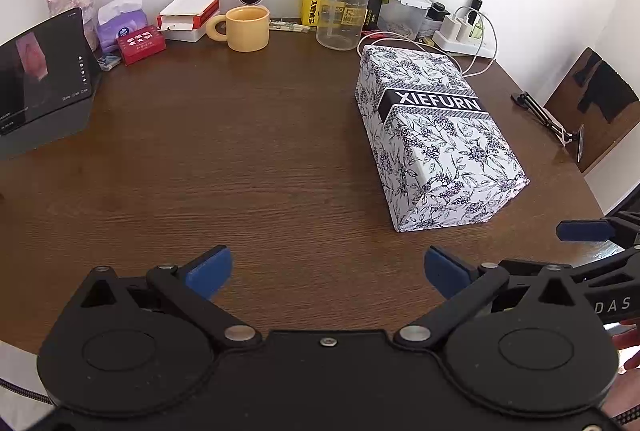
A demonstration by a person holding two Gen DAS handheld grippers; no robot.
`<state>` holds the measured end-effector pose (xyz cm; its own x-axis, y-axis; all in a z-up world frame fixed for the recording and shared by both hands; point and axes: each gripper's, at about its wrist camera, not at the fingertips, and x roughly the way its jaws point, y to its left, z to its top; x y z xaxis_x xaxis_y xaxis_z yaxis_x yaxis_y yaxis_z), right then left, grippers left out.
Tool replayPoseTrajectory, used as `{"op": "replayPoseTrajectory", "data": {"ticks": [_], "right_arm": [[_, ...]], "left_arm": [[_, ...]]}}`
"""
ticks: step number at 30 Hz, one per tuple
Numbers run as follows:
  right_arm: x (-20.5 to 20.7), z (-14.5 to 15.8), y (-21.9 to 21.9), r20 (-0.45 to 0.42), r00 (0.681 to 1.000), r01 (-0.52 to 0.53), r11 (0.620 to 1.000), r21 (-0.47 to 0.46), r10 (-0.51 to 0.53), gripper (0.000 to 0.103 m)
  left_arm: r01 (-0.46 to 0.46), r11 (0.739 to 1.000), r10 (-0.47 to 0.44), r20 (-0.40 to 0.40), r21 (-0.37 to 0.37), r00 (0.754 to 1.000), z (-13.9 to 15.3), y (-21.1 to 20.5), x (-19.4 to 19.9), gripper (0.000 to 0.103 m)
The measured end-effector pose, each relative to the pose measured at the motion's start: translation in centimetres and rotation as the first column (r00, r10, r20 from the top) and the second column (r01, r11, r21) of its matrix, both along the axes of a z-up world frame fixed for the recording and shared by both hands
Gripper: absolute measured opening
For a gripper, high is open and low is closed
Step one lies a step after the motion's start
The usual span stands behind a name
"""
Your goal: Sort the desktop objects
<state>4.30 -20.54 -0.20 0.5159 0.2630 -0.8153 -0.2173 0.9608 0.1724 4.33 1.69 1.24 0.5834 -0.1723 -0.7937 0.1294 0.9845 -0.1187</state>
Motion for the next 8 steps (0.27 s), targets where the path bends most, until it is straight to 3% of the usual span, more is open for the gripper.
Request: {"op": "replayPoseTrajectory", "data": {"ticks": [8], "right_arm": [[-0.03, -0.1, -0.03, -0.003, 1.0, -0.003, 1.0, 0.0, 0.003, 0.103]], "left_arm": [[0.001, 1.0, -0.001, -0.002, -0.001, 1.0, -0.06, -0.08, 0.04, 0.103]]}}
